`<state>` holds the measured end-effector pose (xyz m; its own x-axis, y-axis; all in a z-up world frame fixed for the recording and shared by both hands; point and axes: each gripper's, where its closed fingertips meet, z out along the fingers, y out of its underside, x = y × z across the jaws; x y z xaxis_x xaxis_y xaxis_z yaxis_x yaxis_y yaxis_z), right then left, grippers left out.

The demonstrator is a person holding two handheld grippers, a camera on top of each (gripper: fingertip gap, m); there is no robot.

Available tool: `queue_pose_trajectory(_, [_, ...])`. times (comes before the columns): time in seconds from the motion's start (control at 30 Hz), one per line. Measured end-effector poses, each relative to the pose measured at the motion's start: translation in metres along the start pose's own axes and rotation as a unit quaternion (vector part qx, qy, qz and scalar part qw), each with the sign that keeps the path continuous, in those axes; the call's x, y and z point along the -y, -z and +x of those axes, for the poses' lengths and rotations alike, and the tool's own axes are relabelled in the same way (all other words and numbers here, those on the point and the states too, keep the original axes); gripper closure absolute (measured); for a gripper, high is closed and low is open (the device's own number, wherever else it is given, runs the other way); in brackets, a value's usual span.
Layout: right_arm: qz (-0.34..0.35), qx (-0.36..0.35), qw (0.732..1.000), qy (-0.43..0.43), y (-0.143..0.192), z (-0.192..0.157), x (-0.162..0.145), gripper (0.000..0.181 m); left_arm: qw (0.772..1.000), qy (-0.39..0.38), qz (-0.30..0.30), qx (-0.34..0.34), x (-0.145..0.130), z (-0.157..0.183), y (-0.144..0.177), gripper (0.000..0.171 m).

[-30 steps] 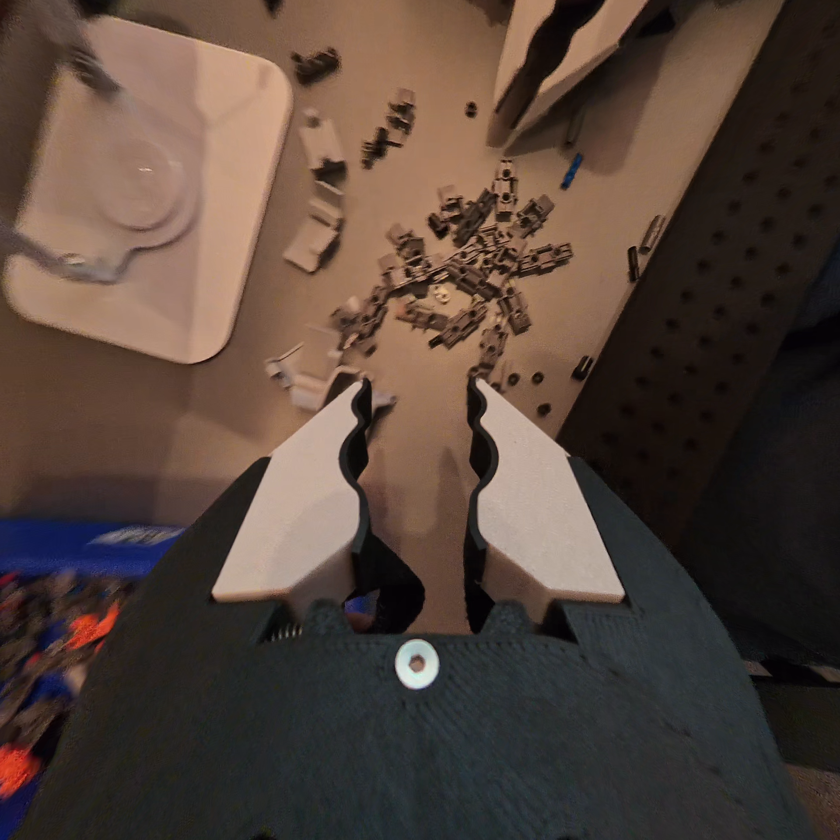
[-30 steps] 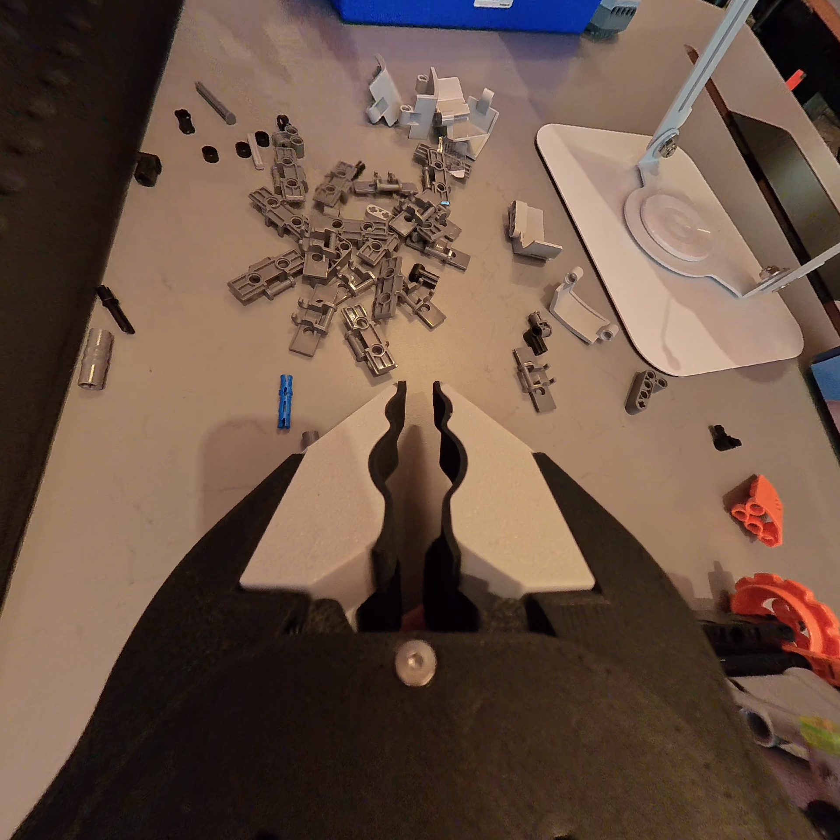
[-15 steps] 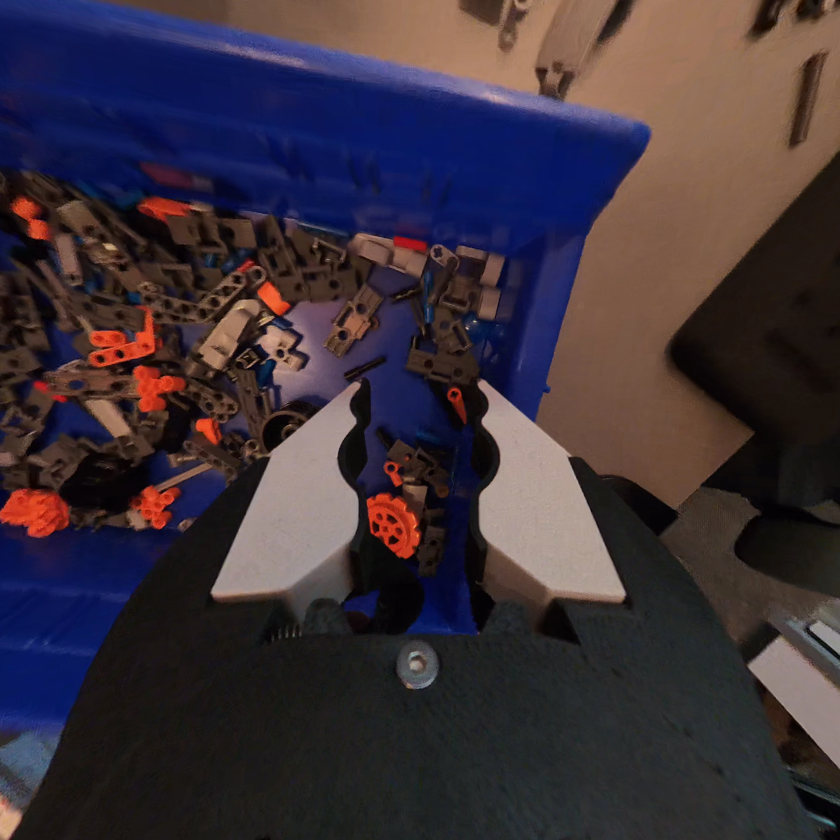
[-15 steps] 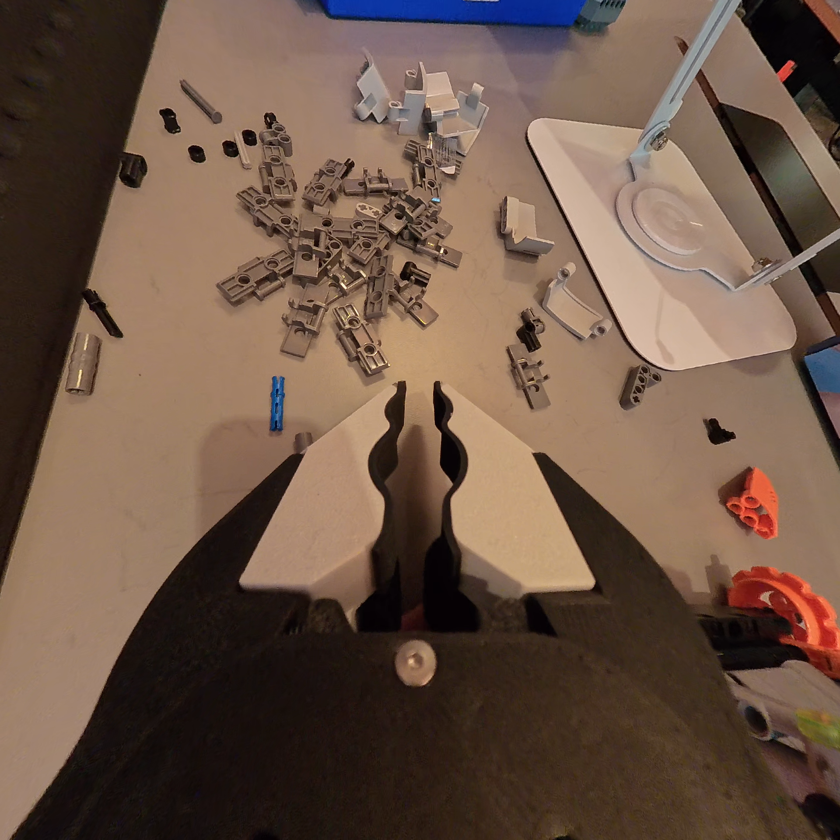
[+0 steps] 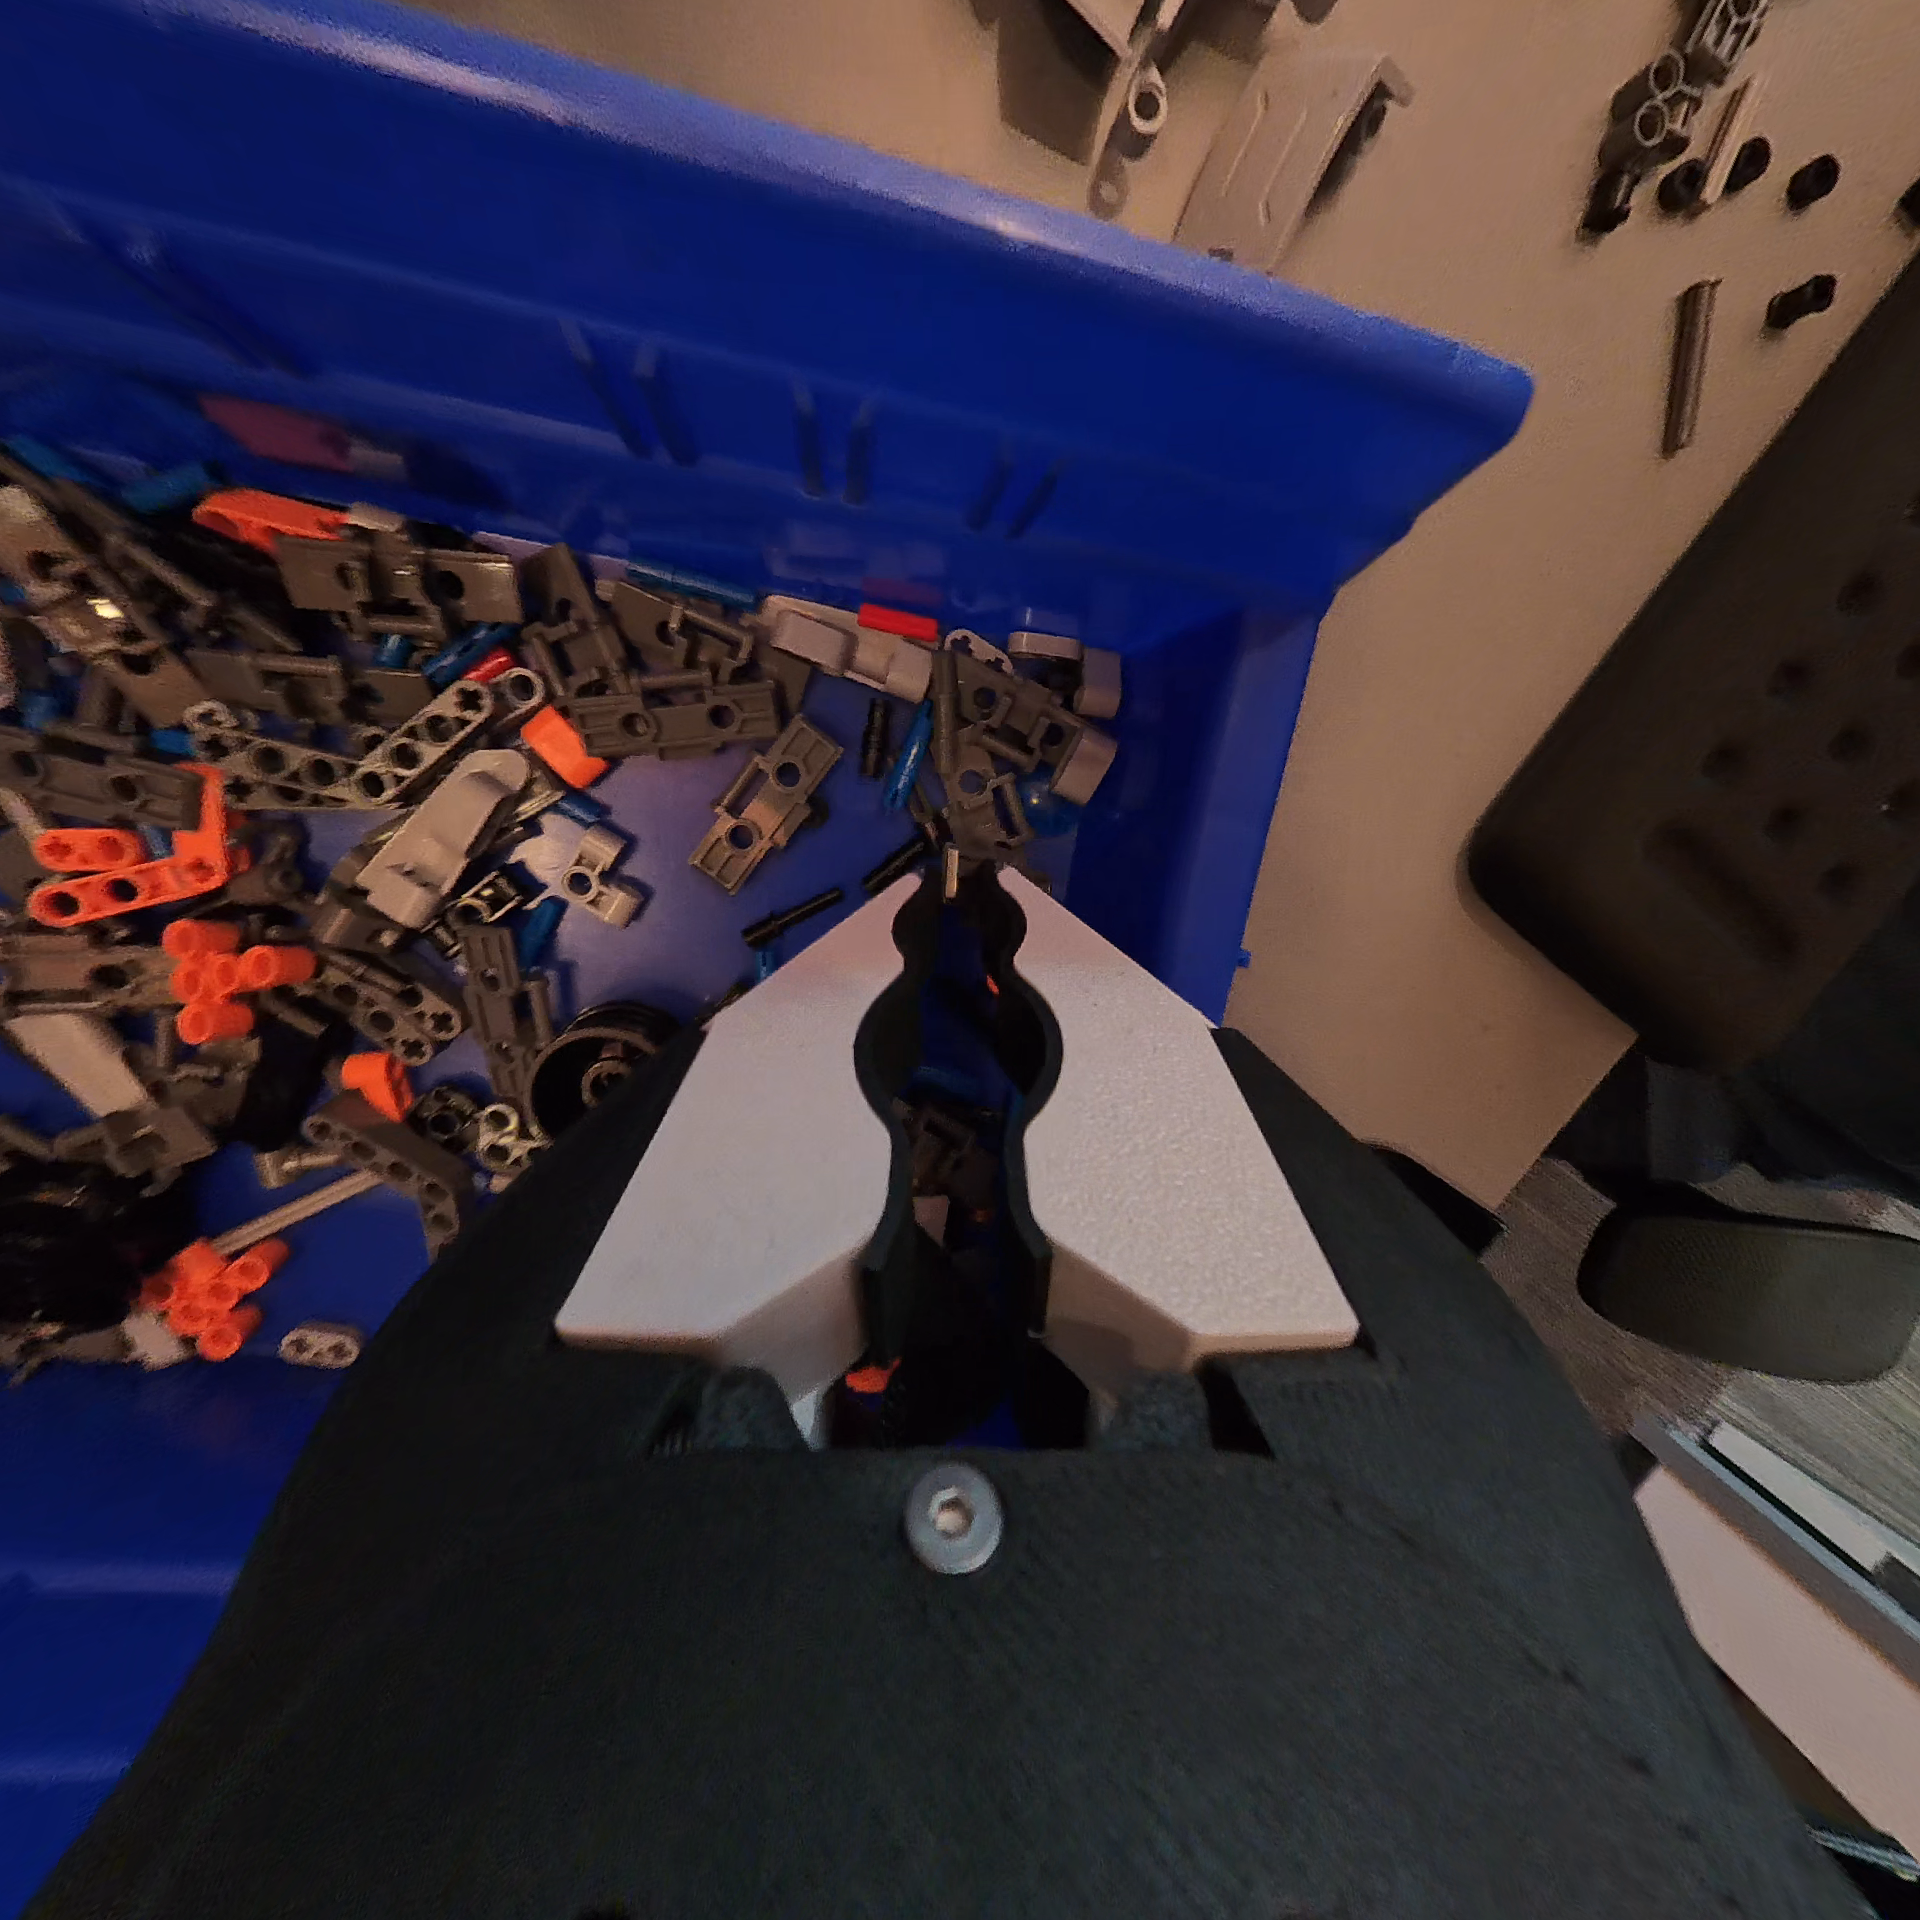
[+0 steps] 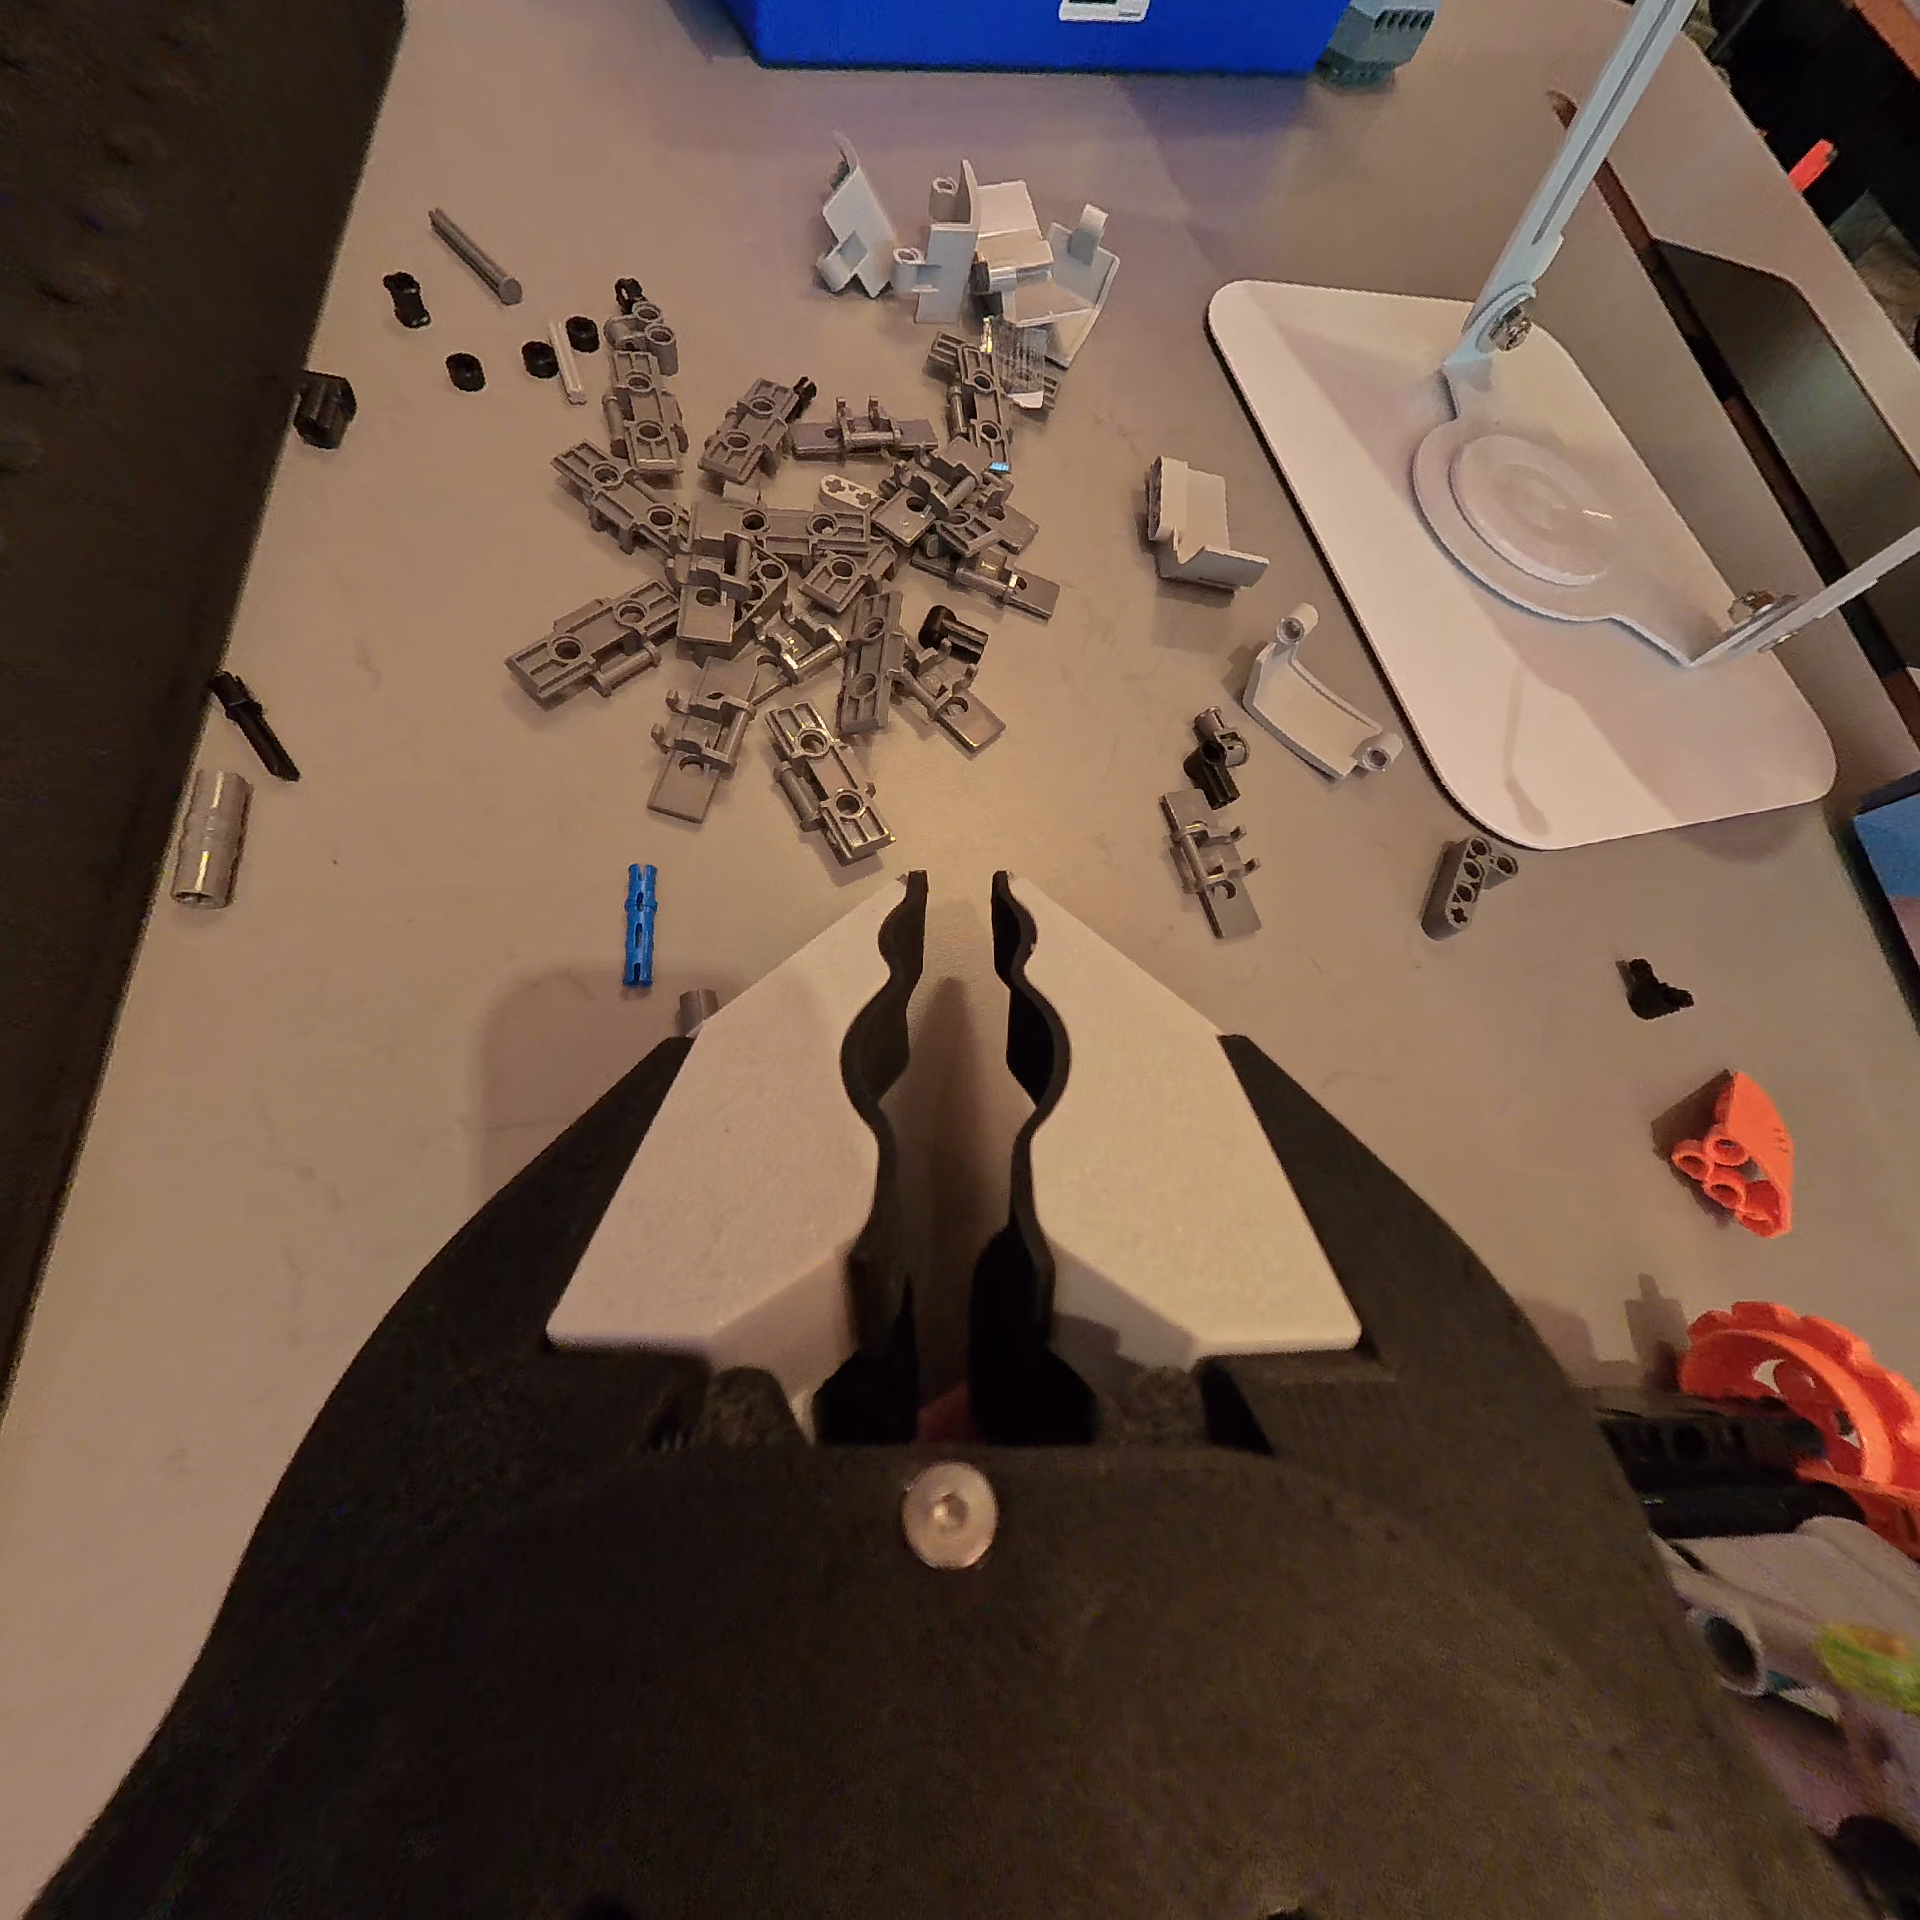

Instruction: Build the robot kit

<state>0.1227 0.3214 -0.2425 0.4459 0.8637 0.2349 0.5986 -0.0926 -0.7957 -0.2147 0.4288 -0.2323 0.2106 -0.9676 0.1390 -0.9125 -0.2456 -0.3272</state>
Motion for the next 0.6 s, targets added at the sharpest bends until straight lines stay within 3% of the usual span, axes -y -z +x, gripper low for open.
queue_pose_trajectory(0.03, [0.000, 0.000, 1.000, 0.000, 0.000, 0.000, 0.000, 0.171, 1.000, 0.002, 0.006, 0.014, 0.002, -0.003, 0.006, 0.165])
queue_pose_trajectory(0.23, [-0.004, -0.002, 1.000, 0.003, -0.001, 0.000, -0.001, 0.171, 0.992, -0.006, 0.073, 0.101, 0.037, -0.001, 0.077, 0.170])
queue_pose_trajectory(0.37, [-0.007, -0.005, 1.000, 0.010, -0.002, -0.001, -0.001, 0.171, 0.984, -0.058, 0.128, 0.114, 0.085, 0.038, 0.111, 0.169])
queue_pose_trajectory(0.47, [-0.010, -0.005, 1.000, 0.016, -0.003, -0.002, -0.001, 0.170, 0.980, -0.109, 0.137, 0.095, 0.124, 0.077, 0.094, 0.169])
queue_pose_trajectory(0.6, [-0.008, -0.009, 1.000, 0.027, -0.002, -0.003, 0.000, 0.169, 0.980, -0.152, 0.124, 0.033, 0.166, 0.124, 0.030, 0.169])
